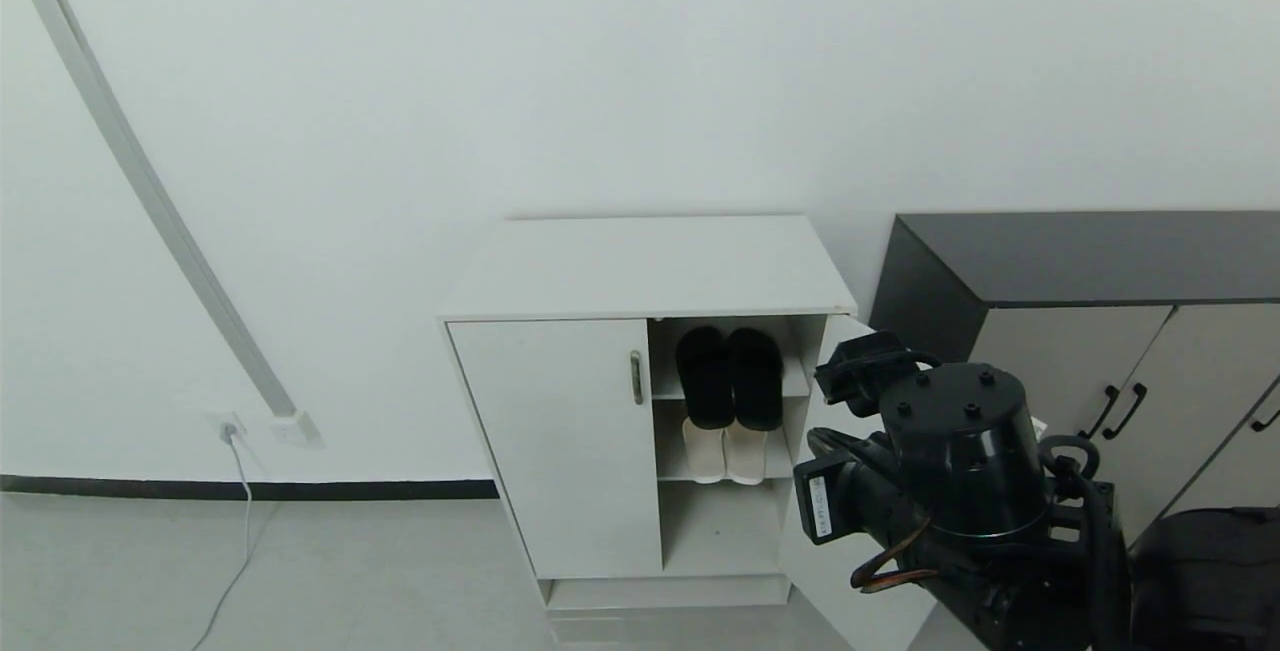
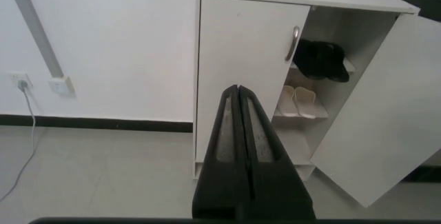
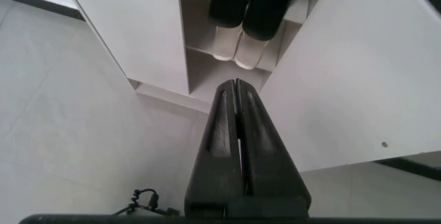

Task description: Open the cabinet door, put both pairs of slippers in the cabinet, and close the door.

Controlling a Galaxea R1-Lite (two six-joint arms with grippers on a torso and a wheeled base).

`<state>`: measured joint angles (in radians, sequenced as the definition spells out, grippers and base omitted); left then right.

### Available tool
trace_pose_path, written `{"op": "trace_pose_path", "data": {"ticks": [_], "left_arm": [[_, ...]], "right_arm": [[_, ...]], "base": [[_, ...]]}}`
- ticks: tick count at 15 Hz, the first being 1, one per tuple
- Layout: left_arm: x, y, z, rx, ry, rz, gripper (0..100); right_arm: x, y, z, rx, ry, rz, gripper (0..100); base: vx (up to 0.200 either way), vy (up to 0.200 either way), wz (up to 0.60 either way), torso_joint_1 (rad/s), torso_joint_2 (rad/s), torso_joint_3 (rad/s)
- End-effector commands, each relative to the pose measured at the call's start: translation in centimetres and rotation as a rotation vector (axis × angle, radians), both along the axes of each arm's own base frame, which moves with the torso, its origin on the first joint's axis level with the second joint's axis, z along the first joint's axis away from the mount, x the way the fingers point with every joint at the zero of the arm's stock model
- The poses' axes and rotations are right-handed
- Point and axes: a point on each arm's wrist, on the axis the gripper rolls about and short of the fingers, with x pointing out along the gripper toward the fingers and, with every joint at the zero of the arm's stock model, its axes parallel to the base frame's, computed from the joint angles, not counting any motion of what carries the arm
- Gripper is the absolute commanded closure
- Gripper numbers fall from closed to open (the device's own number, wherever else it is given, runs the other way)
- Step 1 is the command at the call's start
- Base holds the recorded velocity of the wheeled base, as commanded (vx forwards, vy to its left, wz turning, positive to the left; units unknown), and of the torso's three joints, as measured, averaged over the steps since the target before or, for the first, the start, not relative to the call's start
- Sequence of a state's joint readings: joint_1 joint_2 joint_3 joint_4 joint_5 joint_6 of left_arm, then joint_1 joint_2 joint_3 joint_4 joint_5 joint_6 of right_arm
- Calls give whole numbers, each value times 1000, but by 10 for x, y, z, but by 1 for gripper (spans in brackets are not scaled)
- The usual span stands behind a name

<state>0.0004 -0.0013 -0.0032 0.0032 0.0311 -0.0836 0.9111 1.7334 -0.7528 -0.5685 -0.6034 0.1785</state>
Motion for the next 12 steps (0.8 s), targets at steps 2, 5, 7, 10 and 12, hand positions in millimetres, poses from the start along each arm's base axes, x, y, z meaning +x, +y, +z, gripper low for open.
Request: {"op": "trace_pose_path", "data": {"ticks": [2,5,7,10,12], "left_arm": [[0,0,0,-1,1,1,100],[0,0,0,-1,1,2,100],[0,0,0,-1,1,2,100],[0,0,0,-1,1,1,100],[0,0,0,-1,1,2,100]], "right_arm": [[0,0,1,1,-2,-1,100],[0,-1,-3,-13,6,1,100],[-1,-2,-3,-15,7,1,100],[-1,-2,-4,-22,8,4,100],[0,-2,-3,-20,6,3,100]], "base": [[0,0,0,193,-422,-239],[0,0,0,133,-282,-159],[0,0,0,13,-25,-13],[0,0,-400,3,2,2],[0,0,-600,-5,-12,0]]}}
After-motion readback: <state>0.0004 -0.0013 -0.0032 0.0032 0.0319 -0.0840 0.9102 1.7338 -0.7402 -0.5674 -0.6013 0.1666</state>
